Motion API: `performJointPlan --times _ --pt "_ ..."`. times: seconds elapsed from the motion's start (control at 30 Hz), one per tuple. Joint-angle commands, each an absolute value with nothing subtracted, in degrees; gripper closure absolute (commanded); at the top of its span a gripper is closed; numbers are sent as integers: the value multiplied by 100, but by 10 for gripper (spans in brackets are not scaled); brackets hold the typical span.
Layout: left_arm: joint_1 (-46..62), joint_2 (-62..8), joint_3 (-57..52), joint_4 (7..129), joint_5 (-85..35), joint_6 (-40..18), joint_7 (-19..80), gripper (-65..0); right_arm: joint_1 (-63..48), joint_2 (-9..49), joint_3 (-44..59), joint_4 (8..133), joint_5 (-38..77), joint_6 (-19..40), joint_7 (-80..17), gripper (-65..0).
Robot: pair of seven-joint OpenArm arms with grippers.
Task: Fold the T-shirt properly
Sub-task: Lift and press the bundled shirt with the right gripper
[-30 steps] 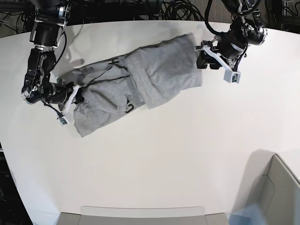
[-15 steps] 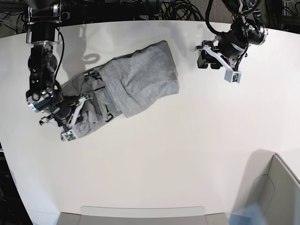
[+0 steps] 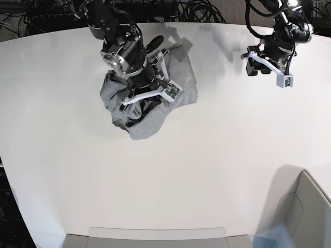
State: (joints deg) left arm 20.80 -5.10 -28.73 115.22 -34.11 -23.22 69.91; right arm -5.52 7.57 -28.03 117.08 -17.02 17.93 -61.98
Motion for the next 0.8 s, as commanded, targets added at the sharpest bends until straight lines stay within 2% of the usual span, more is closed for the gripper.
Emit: performJointPlan --times 0.0,0.27,0.47,0.6,0.67,0.77 --pt "2070 -558 -2897 11609 -3495 -2343 6914 -287 -532 655 -3081 11811 -1842 1763 -6079 0" --pt "2053 -567 -2897 11389 -3486 -2343 6914 -287 -629 505 -4092 11002 -2343 1771 -6088 0" --pt "2035 -567 -2897 11292 -3486 -2343 6914 -287 -611 505 -4189 10800 -2334 1780 -6088 0" --pt "2026 -567 -2905 11292 -3468 -2343 6905 -287 -716 532 -4207 11345 -2325 1789 -6088 -200" --pt "2026 -567 -2905 11292 -3468 -2343 6905 -287 -769 549 -4207 11697 -2325 1789 -6088 -232" --pt "2026 -567 -2914 11292 -3468 -2343 6905 -287 -910 567 -4207 11820 -2325 1798 -6088 -231"
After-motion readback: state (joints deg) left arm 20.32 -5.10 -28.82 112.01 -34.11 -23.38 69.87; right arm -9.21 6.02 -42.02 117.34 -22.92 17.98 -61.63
